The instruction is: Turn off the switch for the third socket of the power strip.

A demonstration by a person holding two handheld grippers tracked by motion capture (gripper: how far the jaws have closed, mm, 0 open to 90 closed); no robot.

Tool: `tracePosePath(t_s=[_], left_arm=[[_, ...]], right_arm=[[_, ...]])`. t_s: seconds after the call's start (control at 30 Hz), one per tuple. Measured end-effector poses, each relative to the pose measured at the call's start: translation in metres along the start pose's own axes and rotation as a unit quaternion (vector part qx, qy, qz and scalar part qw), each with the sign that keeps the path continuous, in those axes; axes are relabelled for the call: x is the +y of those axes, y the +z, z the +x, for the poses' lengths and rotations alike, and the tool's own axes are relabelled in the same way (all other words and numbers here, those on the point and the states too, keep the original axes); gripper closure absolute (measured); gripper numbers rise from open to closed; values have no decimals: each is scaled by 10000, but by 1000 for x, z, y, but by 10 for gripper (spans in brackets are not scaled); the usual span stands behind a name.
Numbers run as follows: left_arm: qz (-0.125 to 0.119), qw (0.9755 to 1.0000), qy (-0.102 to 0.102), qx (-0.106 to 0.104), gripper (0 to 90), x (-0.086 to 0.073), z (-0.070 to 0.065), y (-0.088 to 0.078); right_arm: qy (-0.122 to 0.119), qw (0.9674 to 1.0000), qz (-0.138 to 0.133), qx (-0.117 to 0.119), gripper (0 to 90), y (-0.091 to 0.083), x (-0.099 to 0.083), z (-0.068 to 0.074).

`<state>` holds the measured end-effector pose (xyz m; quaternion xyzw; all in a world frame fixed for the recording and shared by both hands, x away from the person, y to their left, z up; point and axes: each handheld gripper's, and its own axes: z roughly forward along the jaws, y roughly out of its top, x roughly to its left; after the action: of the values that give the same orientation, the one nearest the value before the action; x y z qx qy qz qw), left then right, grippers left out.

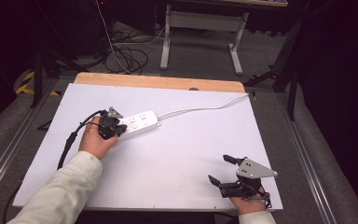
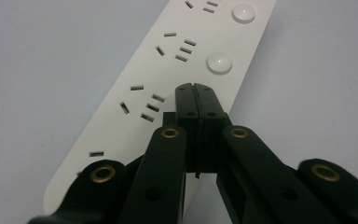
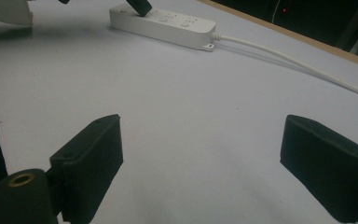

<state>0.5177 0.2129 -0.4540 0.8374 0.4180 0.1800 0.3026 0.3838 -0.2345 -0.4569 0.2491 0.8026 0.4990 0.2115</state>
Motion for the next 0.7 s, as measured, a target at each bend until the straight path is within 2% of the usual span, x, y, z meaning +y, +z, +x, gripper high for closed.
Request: tracePosePath(t_s=[0.27, 0.37, 0.5, 0.53, 0.63, 0.7], left_arm=[[61, 9999, -115, -81, 900, 1, 2, 0], [66, 9999, -94, -67, 900, 1, 2, 0], [79, 9999, 12, 63, 899, 1, -3, -1], [11, 9998, 133, 172, 899, 2, -6, -3], [10, 9996, 202, 206, 899, 2, -7, -4], [-25, 9997, 159, 170, 900, 1, -5, -5]], right_arm=[[19, 10000, 20, 10, 134, 0, 0, 0], [-1, 10000, 1, 4, 134, 0, 0, 0], [25, 10000, 3, -1, 134, 0, 0, 0], [28, 10000, 3, -2, 134, 0, 0, -1], [25, 10000, 20, -17, 134, 0, -1, -1], [8, 10000, 27, -13, 134, 1, -1, -2]])
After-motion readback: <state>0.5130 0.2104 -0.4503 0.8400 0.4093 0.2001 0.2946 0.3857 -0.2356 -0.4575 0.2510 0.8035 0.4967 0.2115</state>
